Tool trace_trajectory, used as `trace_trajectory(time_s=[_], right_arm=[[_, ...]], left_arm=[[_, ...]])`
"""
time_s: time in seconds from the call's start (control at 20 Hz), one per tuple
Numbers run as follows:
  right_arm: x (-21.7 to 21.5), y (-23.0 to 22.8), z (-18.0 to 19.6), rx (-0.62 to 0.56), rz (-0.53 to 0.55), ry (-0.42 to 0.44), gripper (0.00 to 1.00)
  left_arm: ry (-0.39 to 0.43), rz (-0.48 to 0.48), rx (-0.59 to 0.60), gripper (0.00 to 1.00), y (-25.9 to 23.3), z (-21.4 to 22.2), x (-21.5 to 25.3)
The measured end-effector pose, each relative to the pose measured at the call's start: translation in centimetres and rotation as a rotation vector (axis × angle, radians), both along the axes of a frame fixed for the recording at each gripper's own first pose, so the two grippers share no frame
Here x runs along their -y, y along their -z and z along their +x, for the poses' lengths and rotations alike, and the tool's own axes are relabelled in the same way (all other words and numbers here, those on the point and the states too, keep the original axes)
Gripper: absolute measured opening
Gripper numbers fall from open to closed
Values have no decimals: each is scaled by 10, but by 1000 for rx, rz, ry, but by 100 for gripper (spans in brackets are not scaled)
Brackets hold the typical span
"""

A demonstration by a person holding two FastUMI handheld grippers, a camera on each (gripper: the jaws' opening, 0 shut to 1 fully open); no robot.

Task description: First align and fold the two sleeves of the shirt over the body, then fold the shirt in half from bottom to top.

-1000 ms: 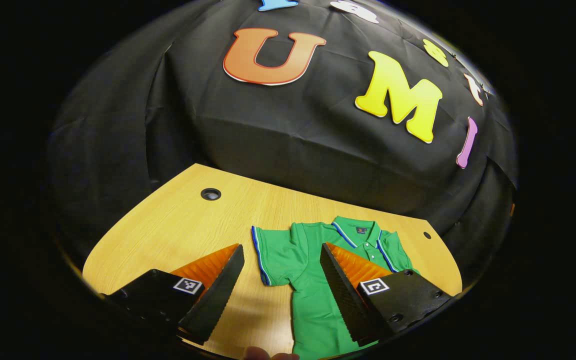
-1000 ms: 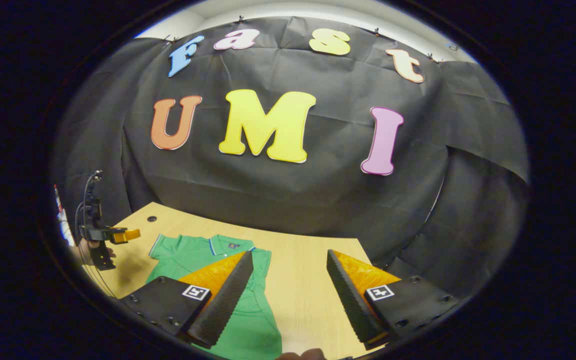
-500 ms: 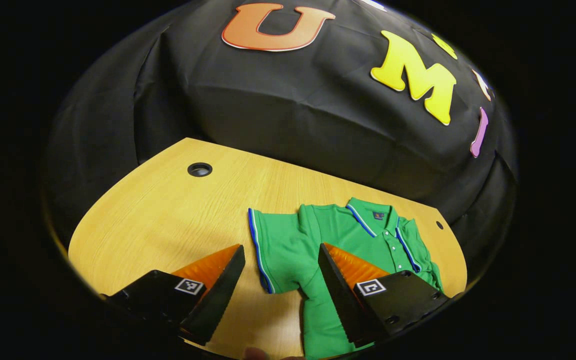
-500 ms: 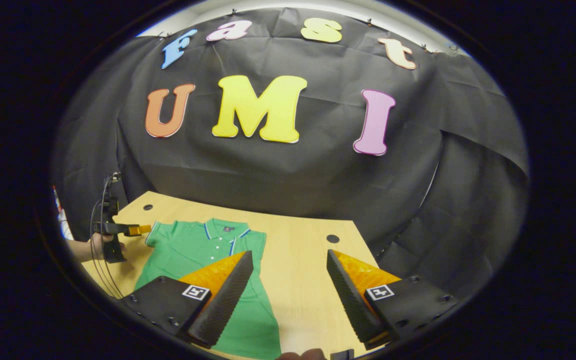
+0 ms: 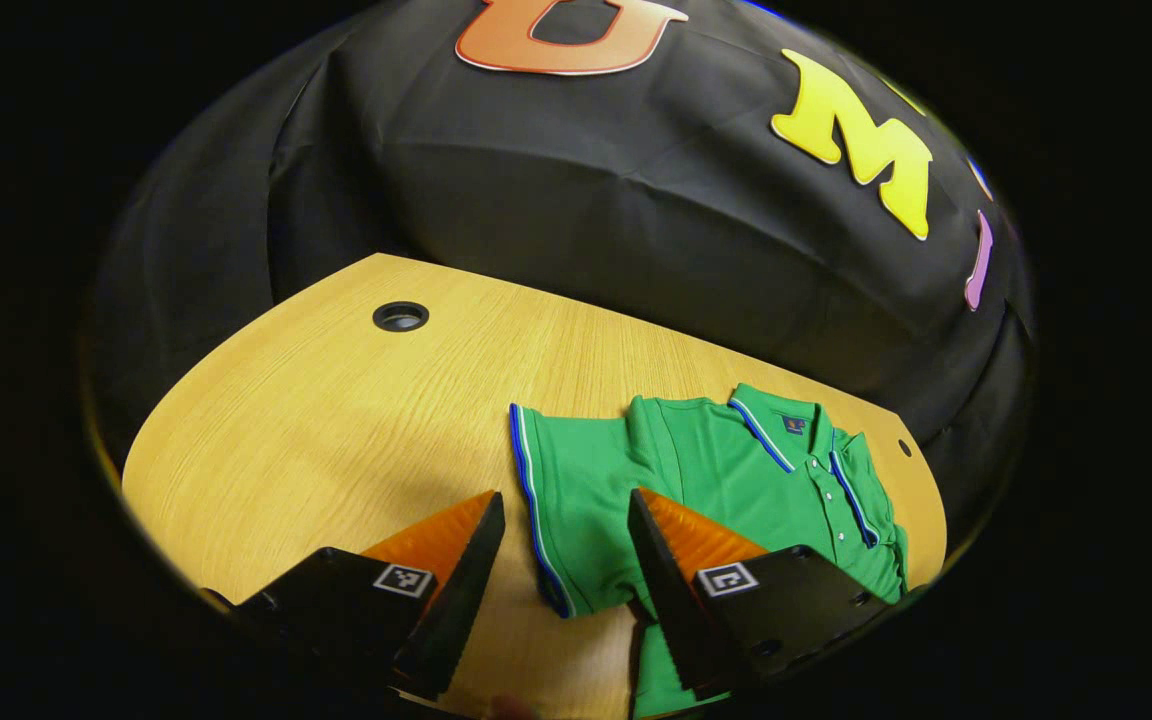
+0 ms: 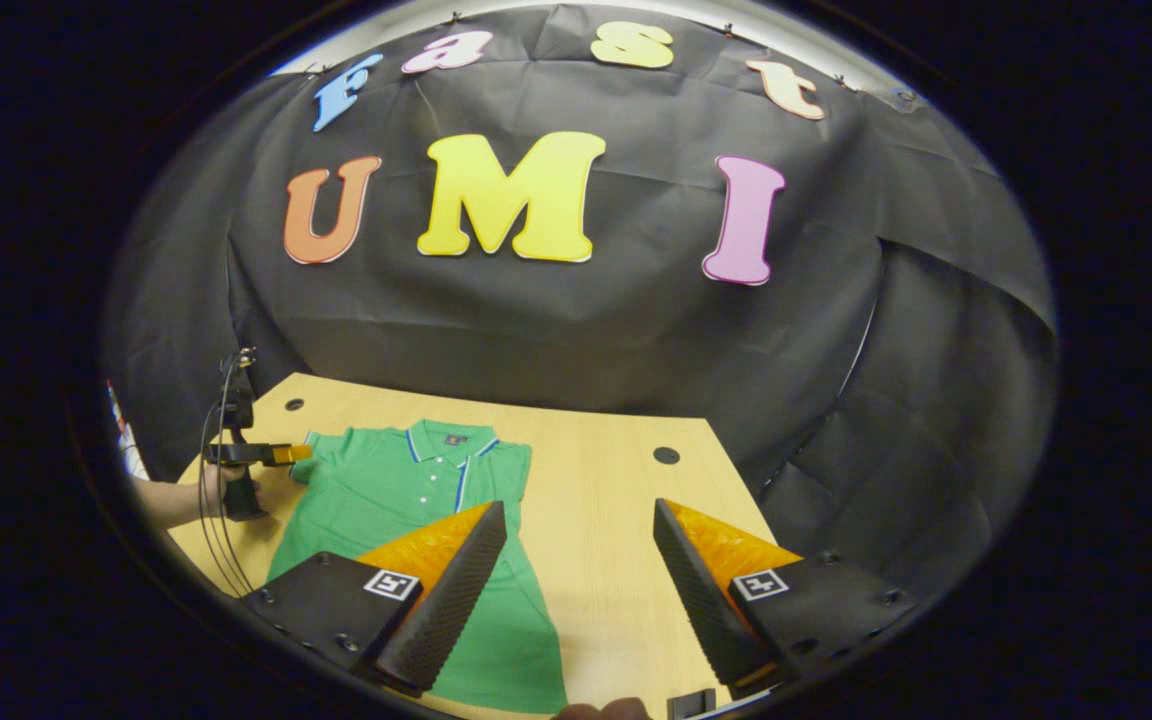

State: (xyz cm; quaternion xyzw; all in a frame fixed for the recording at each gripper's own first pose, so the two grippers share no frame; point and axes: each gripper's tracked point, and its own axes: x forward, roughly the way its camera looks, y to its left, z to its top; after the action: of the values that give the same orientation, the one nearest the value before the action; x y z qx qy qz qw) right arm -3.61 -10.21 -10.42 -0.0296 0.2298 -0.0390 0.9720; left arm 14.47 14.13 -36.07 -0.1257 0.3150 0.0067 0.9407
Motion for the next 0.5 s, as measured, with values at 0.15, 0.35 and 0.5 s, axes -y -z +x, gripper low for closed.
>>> trace_trajectory(time_s=[0.15,0.35,0.5], right_arm=[[6,0,2,6,19,20,98],[17,9,1,-11,37,52,98],[23,16,0,-12,30,67,98]], left_arm=[[-8,6,-11,70,8,5,0],[-17,28,-22,67,14,5,0],[-56,62,-26,59,17,6,-1]])
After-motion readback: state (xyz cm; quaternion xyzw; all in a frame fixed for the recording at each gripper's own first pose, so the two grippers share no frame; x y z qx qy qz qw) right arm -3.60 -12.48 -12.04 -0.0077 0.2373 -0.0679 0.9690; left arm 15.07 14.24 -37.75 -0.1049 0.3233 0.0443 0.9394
